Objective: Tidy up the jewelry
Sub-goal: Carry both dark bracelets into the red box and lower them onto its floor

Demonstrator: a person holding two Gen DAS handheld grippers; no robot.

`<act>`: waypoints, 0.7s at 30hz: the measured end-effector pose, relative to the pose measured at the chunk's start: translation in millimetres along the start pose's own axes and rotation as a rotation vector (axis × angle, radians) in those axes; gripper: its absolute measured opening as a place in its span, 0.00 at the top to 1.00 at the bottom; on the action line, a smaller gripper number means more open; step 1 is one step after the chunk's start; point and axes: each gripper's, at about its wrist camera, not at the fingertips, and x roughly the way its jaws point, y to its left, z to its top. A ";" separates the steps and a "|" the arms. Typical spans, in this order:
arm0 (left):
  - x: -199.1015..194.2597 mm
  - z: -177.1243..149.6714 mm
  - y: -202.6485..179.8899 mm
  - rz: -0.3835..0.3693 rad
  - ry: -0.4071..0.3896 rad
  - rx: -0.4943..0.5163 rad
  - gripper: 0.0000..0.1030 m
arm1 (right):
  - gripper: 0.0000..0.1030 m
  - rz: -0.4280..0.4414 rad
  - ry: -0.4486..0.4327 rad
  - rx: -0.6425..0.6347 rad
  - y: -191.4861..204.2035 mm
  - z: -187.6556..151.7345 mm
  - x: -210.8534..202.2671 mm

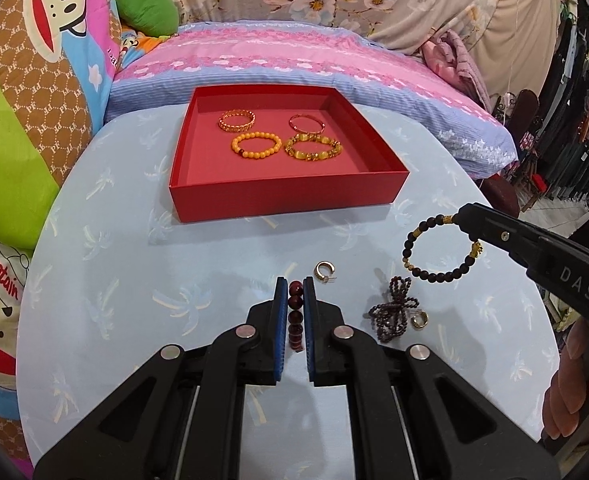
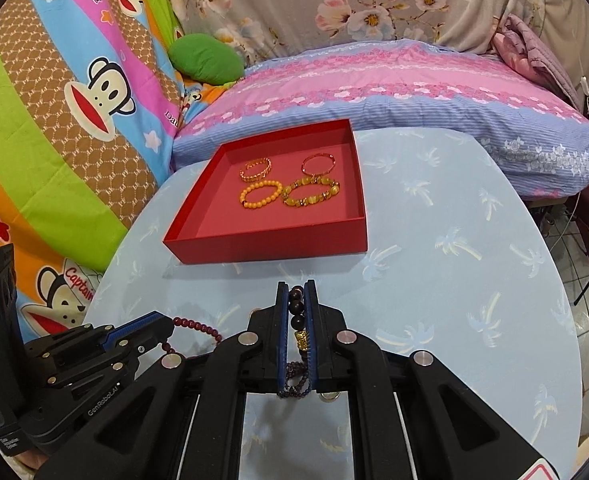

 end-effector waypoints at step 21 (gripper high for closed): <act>-4.0 100.3 -14.4 -0.031 -0.139 0.042 0.93 | 0.92 0.009 -0.078 -0.021 10.9 82.7 26.5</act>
